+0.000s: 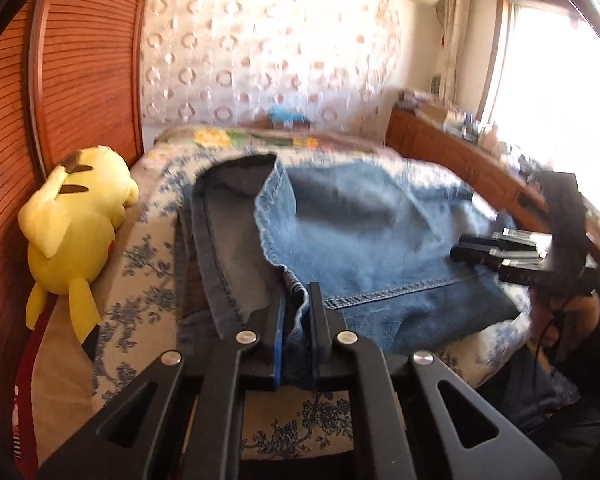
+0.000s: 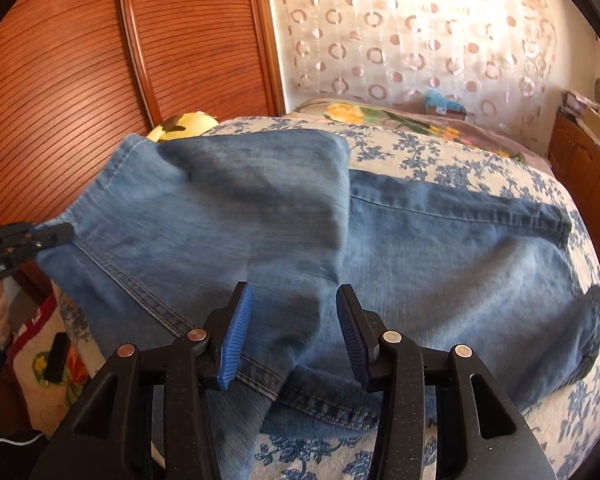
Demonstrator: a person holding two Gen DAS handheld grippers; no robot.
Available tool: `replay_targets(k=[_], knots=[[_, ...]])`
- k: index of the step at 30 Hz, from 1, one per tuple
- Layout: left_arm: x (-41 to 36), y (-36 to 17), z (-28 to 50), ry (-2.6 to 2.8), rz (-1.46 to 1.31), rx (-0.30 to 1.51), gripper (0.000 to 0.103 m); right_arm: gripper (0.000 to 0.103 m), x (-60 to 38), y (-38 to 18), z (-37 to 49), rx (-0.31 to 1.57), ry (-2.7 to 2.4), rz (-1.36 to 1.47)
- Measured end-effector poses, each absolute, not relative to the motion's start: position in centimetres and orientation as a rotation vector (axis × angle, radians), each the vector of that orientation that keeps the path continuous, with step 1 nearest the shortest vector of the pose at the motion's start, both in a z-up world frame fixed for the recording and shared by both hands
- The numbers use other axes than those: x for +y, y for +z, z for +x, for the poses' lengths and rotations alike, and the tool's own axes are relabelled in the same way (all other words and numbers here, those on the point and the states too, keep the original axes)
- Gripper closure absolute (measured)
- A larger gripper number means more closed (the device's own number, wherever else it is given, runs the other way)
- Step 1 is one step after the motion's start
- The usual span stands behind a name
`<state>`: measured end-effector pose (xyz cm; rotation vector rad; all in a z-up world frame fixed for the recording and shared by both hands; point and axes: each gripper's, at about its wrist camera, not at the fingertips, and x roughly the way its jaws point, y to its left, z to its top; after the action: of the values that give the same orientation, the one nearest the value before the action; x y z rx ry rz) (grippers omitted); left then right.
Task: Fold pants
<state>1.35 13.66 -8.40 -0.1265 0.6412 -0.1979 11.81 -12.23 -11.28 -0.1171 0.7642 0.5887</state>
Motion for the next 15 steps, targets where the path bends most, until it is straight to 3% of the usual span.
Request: replay_targets(k=[4, 8, 15], knots=[[14.6, -9.1, 1.3, -0.176, -0.135, 0.686, 0.095, 0.057, -12.4, -11.3, 11.5, 0.765, 0.597, -0.106], [15.0, -10.4, 1.8, -0.162, -0.156, 0.741, 0.087, 0.057, -11.9, -11.3, 11.2, 0.764, 0.607, -0.115], [15.7, -9.4, 2.0, -0.135, -0.158, 0.719, 0.063, 0.057, -11.2, -11.6, 11.6, 0.758, 0.607, -0.135]])
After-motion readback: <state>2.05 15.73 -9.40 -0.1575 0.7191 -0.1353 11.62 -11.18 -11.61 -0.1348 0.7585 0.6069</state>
